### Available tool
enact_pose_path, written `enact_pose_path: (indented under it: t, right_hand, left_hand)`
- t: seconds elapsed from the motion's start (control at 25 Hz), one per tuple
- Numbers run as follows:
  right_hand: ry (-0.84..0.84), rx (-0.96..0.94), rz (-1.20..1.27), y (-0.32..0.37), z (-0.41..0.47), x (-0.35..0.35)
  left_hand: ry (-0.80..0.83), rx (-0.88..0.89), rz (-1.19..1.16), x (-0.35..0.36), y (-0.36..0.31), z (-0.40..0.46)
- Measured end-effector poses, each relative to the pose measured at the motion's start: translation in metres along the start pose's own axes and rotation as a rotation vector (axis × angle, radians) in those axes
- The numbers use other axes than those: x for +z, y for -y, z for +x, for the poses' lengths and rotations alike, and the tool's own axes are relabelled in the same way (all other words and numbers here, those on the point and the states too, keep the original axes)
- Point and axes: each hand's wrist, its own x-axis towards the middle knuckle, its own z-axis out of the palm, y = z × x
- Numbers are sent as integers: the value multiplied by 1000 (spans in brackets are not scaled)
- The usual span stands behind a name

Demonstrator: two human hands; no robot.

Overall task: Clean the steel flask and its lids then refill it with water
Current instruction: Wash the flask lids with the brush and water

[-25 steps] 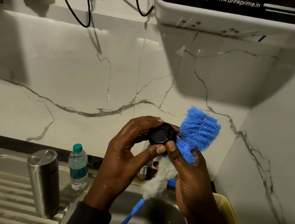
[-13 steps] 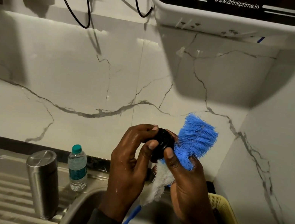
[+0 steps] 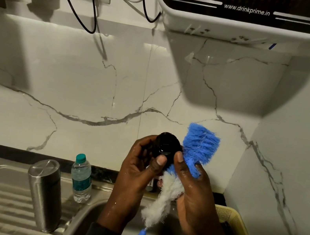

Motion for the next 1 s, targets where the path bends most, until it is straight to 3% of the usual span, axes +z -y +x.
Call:
enact_pose_path:
  t: [0.12,0.28,0.4,0.52,0.64,0.72,0.8,0.92,1.0]
  right_hand:
    - [-52,-24,-270,-4,0,-8]
    - [-75,-229,-765,-9,-3,-17]
    - [-46,-468,-1154,-14,-4,-19]
    - [-94,-543,-1383,-14,8,-22]
    - [-224,-612,-1351,-9,15,-25]
    - [-140,-676,-1282,-8,10,-20]
    - [-81,-715,-1379,-12,7,-17]
    - [-267,-637,-1301,-12,14,-16]
    - [-208,-671,-1307,-10,11,-15]
  left_hand:
    - [-68,-62,-122,-2,2,4]
    - [-226,-60,-96,-19,11,9]
    - [-216,-66,-48,-24,15,10]
    - [-161,-91,18,-30,18,7]
    - [-106,-94,58,-37,19,7]
    - [-86,-73,89,-37,17,8]
    - [-66,-46,109,-33,15,8]
    - [-68,-55,103,-29,18,7]
    - [-72,-84,60,-32,19,8]
